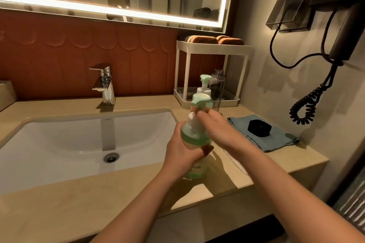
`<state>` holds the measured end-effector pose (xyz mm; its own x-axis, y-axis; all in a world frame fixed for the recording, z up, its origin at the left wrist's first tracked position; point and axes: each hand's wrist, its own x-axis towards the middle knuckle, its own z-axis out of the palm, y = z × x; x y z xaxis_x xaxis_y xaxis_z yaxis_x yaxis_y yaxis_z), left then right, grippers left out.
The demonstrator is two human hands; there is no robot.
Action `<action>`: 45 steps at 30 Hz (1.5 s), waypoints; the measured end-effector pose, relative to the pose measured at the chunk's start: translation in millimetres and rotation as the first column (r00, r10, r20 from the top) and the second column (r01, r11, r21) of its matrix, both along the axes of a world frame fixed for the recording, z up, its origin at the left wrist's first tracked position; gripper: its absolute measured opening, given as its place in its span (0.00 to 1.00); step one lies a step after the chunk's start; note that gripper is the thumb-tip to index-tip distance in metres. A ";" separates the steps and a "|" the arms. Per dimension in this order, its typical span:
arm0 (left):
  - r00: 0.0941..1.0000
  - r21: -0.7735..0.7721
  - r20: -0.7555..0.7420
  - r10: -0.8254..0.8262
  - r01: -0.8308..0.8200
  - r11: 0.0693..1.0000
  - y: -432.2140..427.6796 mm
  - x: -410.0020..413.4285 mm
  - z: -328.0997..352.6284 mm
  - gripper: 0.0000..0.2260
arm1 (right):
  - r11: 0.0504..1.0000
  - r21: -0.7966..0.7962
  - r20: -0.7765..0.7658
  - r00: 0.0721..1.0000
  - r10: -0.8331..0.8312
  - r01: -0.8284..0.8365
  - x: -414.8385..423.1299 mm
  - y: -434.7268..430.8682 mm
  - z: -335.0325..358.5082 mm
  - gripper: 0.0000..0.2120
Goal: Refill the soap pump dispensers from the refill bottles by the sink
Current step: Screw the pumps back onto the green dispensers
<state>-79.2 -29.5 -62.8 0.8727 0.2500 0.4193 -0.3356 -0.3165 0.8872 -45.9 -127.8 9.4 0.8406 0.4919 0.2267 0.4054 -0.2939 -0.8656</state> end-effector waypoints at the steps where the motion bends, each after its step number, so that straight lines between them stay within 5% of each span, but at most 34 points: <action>1: 1.000 0.001 -0.005 -0.030 0.030 1.000 2.3 0.6 -1.0 0.29 | 0.988 -0.033 -0.090 0.985 0.145 -0.149 0.0 -13.2 7.4 0.07; 3: 0.996 -0.001 -0.020 -0.088 0.088 0.996 6.6 2.0 -2.0 0.29 | 0.942 -0.088 -0.135 0.941 0.310 -0.323 9.8 -31.5 16.7 0.10; 7: 0.968 0.000 -0.090 -0.232 0.233 0.972 17.5 8.0 0.7 0.29 | 0.934 -0.158 -0.036 0.947 0.320 -0.321 35.4 -28.0 24.0 0.22; 11: 0.913 -0.001 -0.164 -0.374 0.379 0.925 26.3 12.1 7.0 0.29 | 0.889 -0.089 -0.170 0.887 0.430 -0.449 43.6 -8.4 20.2 0.31; 16: 0.878 -0.009 -0.213 -0.428 0.436 0.900 32.8 14.6 7.4 0.27 | 0.908 0.012 -0.119 0.901 0.417 -0.419 38.4 -3.6 3.9 0.15; 22: 0.952 -0.002 -0.133 -0.275 0.277 0.961 21.1 17.6 -0.7 0.28 | 0.970 0.230 -0.023 0.997 -0.073 0.076 9.7 12.1 -12.3 0.07; 26: 0.968 0.011 -0.105 -0.228 0.231 0.973 17.3 18.8 -1.8 0.34 | 0.949 0.235 0.049 0.972 -0.230 0.212 -1.9 20.5 -17.5 0.07; 29: 0.968 0.020 -0.106 -0.226 0.230 0.973 17.4 16.9 -2.1 0.33 | 0.973 0.159 0.053 0.983 -0.175 0.165 2.9 15.3 -12.0 0.09; 33: 0.940 0.012 -0.141 -0.309 0.314 0.949 24.9 15.8 2.0 0.29 | 0.963 -0.105 -0.107 0.966 0.237 -0.248 26.9 -10.0 9.1 0.23; 36: 0.905 -0.005 -0.183 -0.383 0.389 0.921 30.6 15.7 7.2 0.29 | 0.922 -0.151 -0.087 0.934 0.347 -0.357 37.3 -12.5 15.8 0.28; 42: 0.866 -0.057 -0.225 -0.446 0.446 0.893 38.0 15.1 11.3 0.24 | 0.957 0.012 -0.048 0.955 0.292 -0.291 29.7 4.2 5.6 0.06; 45: 0.903 -0.038 -0.195 -0.383 0.383 0.923 31.8 15.6 7.8 0.26 | 0.985 0.112 -0.001 0.991 0.133 -0.132 21.2 8.3 -3.9 0.08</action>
